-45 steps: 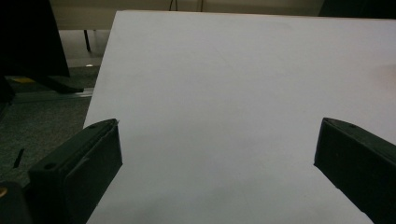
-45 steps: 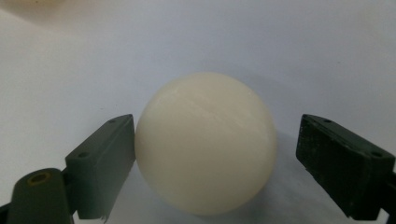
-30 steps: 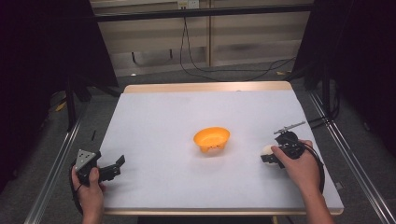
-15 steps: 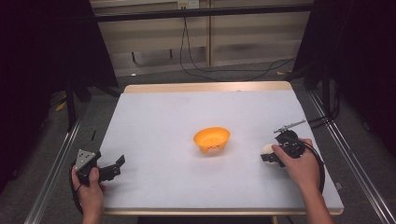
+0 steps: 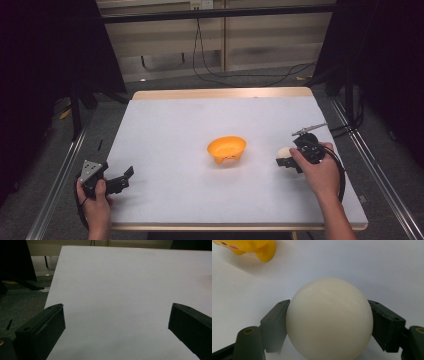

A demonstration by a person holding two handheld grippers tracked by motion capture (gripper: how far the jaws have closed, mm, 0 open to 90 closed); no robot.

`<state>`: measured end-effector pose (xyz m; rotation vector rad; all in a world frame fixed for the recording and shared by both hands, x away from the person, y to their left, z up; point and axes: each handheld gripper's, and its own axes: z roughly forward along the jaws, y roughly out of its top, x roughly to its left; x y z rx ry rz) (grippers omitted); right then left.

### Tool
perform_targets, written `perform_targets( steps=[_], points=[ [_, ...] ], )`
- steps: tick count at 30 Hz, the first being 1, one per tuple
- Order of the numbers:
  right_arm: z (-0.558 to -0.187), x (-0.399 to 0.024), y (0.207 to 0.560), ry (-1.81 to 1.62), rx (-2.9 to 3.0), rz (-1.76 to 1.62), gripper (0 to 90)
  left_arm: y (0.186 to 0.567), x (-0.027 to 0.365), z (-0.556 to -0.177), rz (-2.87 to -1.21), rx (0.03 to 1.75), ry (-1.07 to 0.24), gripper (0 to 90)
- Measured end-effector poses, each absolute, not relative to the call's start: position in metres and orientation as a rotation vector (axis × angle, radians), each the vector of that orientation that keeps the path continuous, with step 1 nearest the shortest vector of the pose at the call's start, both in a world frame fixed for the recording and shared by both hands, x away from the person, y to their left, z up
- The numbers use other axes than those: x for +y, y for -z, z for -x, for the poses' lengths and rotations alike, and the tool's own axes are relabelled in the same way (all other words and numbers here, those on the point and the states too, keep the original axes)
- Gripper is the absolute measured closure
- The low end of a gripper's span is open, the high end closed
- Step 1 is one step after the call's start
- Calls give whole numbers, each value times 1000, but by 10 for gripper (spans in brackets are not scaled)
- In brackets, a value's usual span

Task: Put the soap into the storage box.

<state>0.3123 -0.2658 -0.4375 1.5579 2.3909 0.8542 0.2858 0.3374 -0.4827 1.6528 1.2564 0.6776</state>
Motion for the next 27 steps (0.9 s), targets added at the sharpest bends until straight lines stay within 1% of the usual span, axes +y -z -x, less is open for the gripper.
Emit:
perform_targets(
  steps=[27],
  points=[
    [-336, -226, 422, -830, 2508, -1457, 240, 483, 338, -286, -1652, 1253, -670, 8]
  ],
)
